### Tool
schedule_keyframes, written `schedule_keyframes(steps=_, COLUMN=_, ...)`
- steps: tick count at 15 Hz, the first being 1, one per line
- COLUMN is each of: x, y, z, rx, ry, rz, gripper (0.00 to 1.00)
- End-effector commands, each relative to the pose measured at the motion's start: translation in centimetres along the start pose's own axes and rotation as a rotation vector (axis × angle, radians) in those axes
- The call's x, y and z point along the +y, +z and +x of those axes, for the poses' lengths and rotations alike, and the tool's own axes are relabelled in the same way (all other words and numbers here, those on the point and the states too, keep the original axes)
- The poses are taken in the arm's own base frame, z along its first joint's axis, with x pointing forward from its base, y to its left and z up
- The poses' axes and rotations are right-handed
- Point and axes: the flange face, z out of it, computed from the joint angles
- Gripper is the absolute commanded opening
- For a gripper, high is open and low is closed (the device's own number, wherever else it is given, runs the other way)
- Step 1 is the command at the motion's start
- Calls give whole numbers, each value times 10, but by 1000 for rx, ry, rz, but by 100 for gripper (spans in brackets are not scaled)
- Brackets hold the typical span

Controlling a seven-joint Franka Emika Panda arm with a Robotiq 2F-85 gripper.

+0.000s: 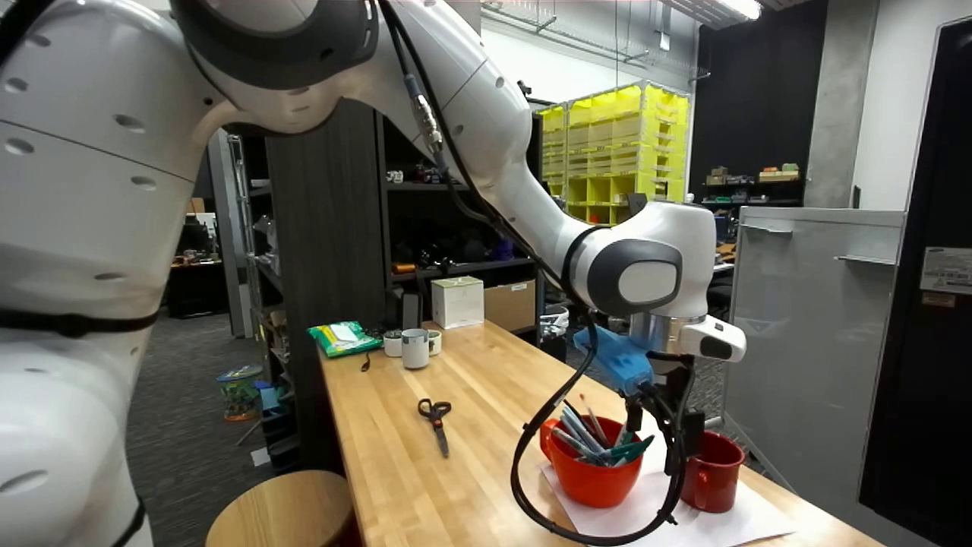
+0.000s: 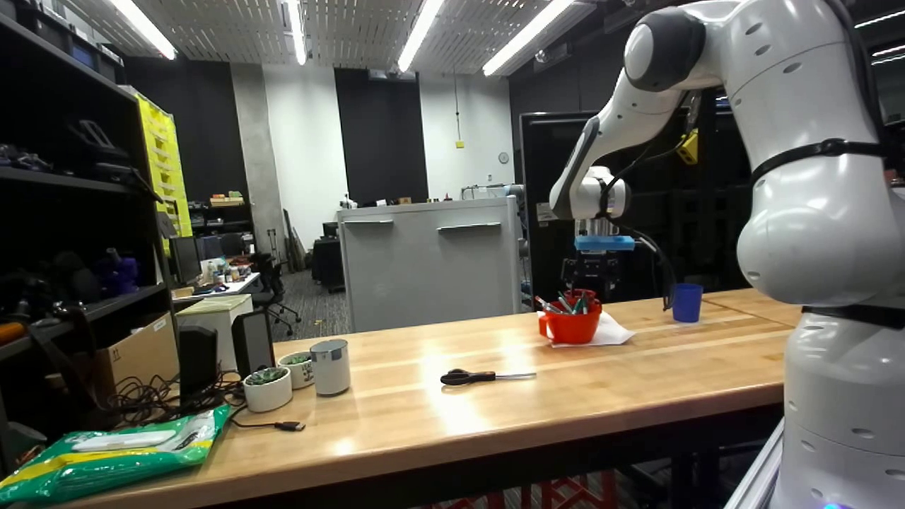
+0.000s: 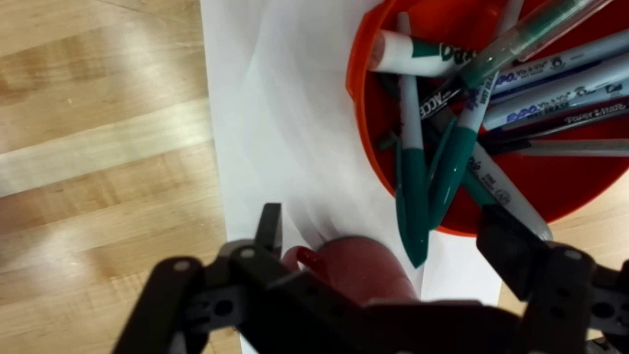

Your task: Remove one pen from the orange cup and put it on the table

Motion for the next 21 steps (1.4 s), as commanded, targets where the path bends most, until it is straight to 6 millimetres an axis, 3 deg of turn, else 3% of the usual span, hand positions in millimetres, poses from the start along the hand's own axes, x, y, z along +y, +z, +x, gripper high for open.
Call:
schedule_keyframes(steps=1, x=0, y=0, z=8, rx=-10, ry=-1, rz=19, gripper=100)
schedule_keyframes(steps=10, x=7, y=6, z=14, rx=-14, ry=10, rz=13, gripper=100)
schedule_keyframes(steps=11, x=7, y=5, z=14, rx=-14, ry=10, rz=13, gripper=75)
schedule_keyframes(steps=13, x=6, y=4, z=13, rx=-12, ry=5, rz=12, gripper=69)
schedule_keyframes(steps=21, x=-4, y=2, z=13, rx=-7, ry=-14, rz=10, gripper=7)
